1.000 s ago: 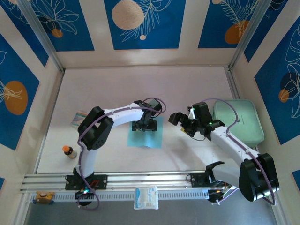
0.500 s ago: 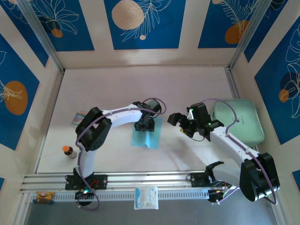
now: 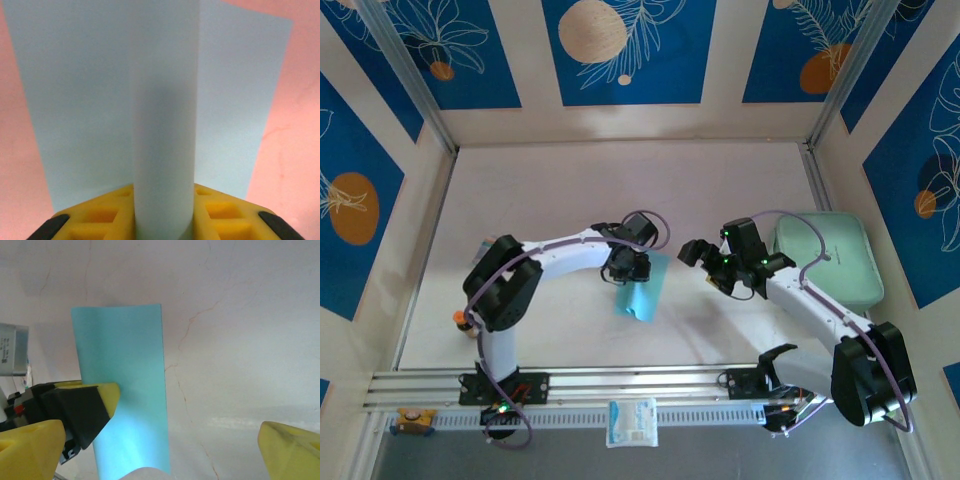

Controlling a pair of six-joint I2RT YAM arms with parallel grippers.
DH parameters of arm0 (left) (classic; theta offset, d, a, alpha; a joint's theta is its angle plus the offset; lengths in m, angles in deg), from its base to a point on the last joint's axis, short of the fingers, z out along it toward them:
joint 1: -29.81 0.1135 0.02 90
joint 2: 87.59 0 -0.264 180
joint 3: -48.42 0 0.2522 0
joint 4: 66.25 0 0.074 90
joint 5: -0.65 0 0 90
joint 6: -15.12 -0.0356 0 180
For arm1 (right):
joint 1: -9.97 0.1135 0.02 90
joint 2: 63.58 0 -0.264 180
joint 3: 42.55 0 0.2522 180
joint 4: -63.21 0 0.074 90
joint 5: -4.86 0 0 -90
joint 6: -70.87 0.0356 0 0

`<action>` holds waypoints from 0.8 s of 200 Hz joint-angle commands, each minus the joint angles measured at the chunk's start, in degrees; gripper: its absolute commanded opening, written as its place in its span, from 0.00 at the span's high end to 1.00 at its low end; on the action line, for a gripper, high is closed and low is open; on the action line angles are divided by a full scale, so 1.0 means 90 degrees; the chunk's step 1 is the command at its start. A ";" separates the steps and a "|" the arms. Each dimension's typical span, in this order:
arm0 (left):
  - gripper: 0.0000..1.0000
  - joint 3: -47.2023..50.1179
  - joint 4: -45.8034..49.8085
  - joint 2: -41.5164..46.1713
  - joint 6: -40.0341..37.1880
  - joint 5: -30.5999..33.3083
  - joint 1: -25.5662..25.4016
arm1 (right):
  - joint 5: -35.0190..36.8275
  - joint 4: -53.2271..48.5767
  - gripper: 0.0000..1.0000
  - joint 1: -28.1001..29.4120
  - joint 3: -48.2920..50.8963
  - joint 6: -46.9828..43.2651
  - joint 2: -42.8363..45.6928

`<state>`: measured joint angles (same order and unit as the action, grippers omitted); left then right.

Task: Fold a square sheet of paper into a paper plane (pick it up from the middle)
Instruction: First fold the square sheet of paper in half at the center of the table.

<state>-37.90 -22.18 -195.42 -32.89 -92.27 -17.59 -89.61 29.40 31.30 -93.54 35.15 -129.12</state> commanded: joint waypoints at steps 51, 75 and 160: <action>0.68 0.1264 -0.3025 0.0938 0.1375 -0.2689 0.0718 | 0.0609 -0.0175 0.01 -0.0042 -0.0002 0.0336 0.0620; 0.67 0.1591 -0.4155 0.1033 0.1990 -0.3251 0.0854 | 0.0571 0.0009 0.01 -0.0088 0.0151 0.0319 0.0853; 0.65 0.2295 -0.5151 0.0943 0.2556 -0.3299 0.0911 | -0.0325 0.0515 0.01 -0.0303 0.0348 -0.0161 0.0942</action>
<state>-19.15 -67.58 -187.77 -10.07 -121.95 -9.72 -87.58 30.73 28.87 -92.03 36.11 -121.42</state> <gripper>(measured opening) 0.349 0.991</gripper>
